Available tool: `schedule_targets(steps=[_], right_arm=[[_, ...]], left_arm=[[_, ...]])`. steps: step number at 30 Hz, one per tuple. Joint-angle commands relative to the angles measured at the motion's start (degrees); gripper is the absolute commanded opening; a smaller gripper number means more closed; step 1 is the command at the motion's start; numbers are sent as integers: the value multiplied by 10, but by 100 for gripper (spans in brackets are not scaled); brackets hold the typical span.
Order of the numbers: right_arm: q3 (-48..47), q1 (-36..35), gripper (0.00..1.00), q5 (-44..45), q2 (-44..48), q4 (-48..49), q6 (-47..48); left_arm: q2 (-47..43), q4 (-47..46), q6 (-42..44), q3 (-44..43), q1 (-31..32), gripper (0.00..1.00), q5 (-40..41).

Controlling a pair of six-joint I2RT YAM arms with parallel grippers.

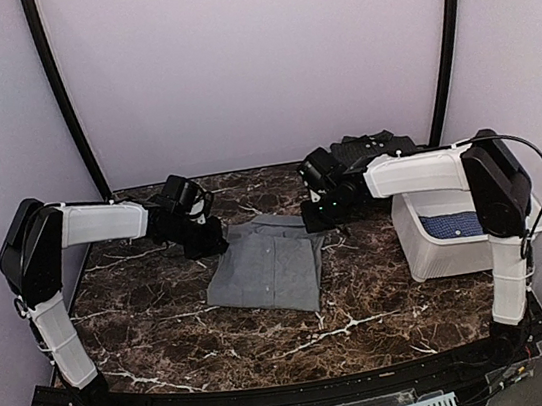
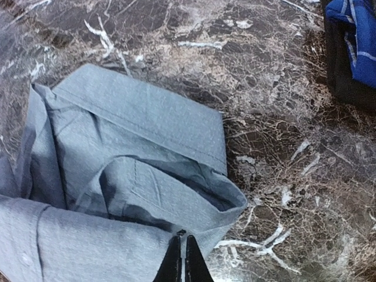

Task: Fold and stack the long sleeve shirts
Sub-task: Fold the 2/3-rectangle-folded shirt at the center of the board, then move the square-folded shirt to the center of the board.

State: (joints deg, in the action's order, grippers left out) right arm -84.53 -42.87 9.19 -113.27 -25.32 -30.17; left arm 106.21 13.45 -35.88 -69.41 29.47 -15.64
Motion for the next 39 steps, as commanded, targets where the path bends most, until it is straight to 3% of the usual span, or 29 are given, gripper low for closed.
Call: schedule_targets(steps=[1,8,17,23,27,39], right_arm=[[14,-1,0,19,11,-16,1],[20,5,0,6,-11,2,5],[-77,24,0,-15,-107,-5,30],[-97,28,15,-30,-141,-2,40],[-88,27,21,-63,-153,10,50],[-32,-7,26,-70,-79,11,57]], left_arm=[[-15,8,12,-8,1,0,-7],[-14,5,11,-9,1,0,-10],[-10,6,10,-13,1,0,-10],[-15,4,5,-2,3,0,-8],[-32,-11,-13,40,6,0,-2],[-146,-15,-78,153,42,0,33]])
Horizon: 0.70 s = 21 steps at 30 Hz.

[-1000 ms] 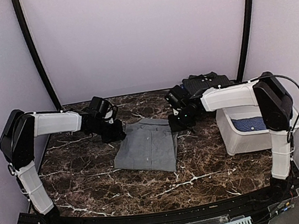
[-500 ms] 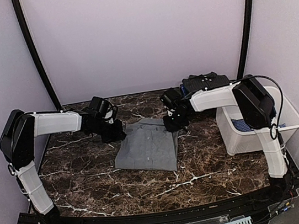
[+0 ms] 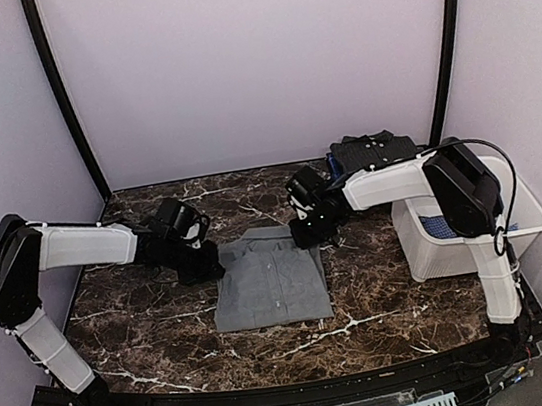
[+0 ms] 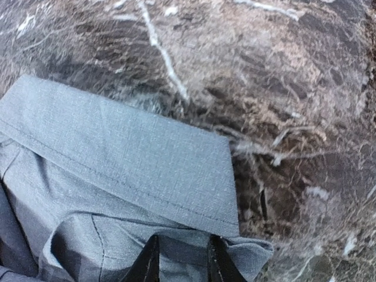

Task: Fold and stack the long sleeve shirts
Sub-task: Move the square-folded shirt to the center of the board, then smooth out the square-folded shirt at the center of the board.

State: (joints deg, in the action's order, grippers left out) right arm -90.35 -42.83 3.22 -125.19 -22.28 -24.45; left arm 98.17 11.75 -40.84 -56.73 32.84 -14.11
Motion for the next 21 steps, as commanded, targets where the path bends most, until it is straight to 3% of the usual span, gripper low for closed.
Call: schedule_targets(steps=[1,6,13,21], right_arm=[[24,-8,26,-8,52,-22,1],[13,-9,29,-2,111,-35,-1],[81,-15,31,-11,165,-23,-28],[135,-32,27,-46,161,0,-55]], left_arm=[[-70,4,-30,29,9,0,20],[-85,13,-32,26,11,0,32],[-80,14,-29,15,11,0,33],[-74,15,-26,8,11,0,30]])
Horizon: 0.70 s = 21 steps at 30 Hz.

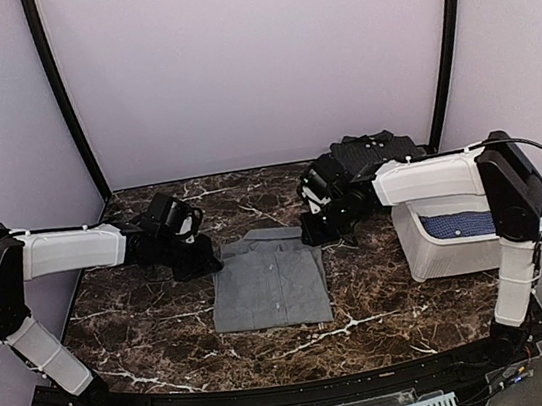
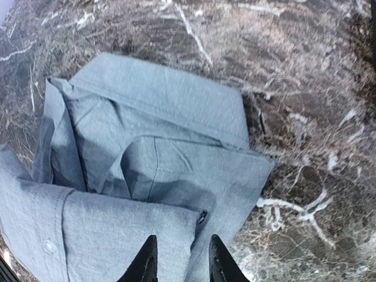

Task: Fold and stack the long sleeve shirts
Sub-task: Smooth out the square-folded shirt at the center of the board.

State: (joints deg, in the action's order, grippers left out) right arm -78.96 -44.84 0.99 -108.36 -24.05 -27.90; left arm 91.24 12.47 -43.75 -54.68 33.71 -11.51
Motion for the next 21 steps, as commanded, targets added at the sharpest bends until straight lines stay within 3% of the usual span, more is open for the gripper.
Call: schedule_targets(steps=[1,21], right_arm=[[23,-13,27,-24,-9,20,-22],[43,-18,27,-30,-47,48,-40]], left_arm=[[-3,8,3,-13,2,0,4],[7,6,4,-23,4,0,2]])
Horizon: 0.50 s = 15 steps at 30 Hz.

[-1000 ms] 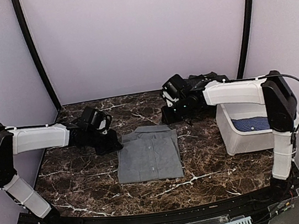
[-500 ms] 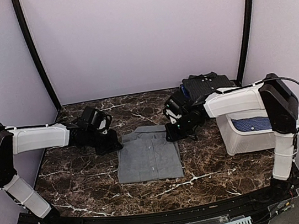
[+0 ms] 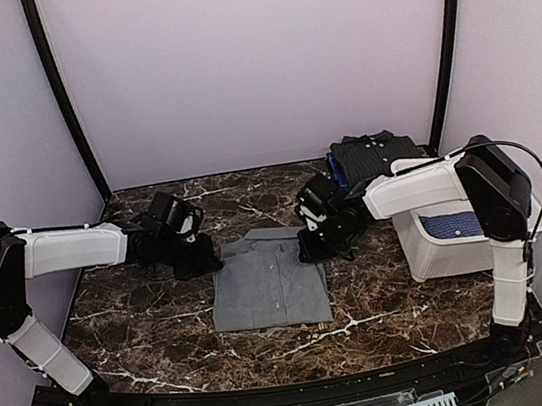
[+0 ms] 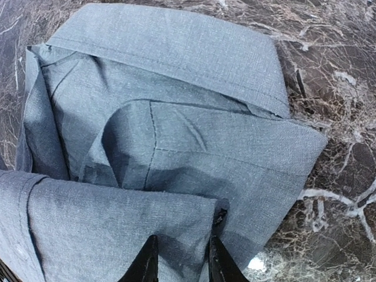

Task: Fold and stack the long sleeve shirts
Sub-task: Smooth out the square-folded shirt at the center of the board.

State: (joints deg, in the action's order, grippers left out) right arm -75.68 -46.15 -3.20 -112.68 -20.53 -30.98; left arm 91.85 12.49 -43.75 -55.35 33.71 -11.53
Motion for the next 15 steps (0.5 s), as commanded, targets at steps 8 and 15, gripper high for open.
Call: schedule_targets(steps=[8,15], right_arm=[[17,-4,27,13,-12,44,-9],[18,-3,11,30,-16,68,-9]], left_arm=[[7,3,2,-20,5,0,0],[11,6,4,-29,6,0,3]])
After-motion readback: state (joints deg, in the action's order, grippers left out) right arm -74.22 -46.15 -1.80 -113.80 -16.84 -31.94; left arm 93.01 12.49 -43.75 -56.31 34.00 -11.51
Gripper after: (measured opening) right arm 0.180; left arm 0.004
